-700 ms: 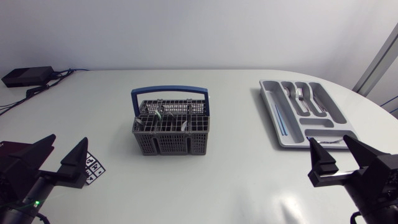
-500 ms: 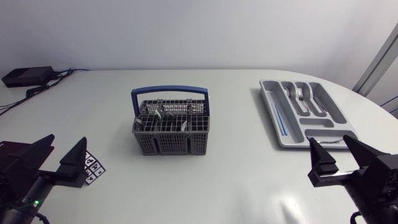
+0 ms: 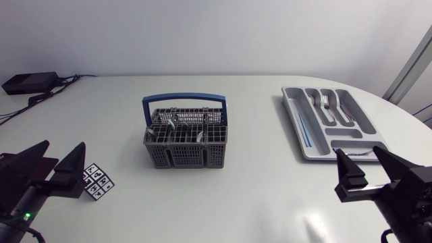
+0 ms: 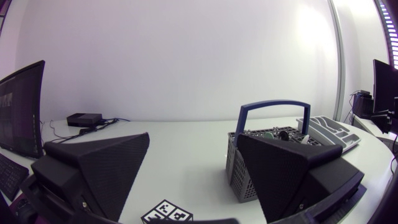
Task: Transfer all utensils from the basket to the drawer tray.
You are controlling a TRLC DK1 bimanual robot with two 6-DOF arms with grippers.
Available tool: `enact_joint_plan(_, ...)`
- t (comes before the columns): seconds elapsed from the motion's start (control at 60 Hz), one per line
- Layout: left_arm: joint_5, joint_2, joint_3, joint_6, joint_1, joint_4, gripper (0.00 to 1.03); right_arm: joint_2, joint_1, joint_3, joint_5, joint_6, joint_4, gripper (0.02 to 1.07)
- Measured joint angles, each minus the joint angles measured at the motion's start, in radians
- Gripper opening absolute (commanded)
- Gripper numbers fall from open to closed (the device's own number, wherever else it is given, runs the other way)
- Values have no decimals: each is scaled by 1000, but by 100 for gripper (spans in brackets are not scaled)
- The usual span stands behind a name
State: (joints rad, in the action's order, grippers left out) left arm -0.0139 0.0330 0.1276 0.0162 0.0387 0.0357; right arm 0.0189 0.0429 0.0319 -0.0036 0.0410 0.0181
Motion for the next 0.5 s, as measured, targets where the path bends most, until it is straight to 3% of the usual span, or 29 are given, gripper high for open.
enact_joint_plan(0.183,-3,248,167,-51,11,45,97,114,0,66,1,0,-24,102)
enact_joint_plan(0.317,-25,489,352,-65,72,181,97,225,2,132,8,0,-30,102)
enact_joint_plan(0.5,-13,700,529,60,193,264,97,353,19,211,20,-12,-19,102)
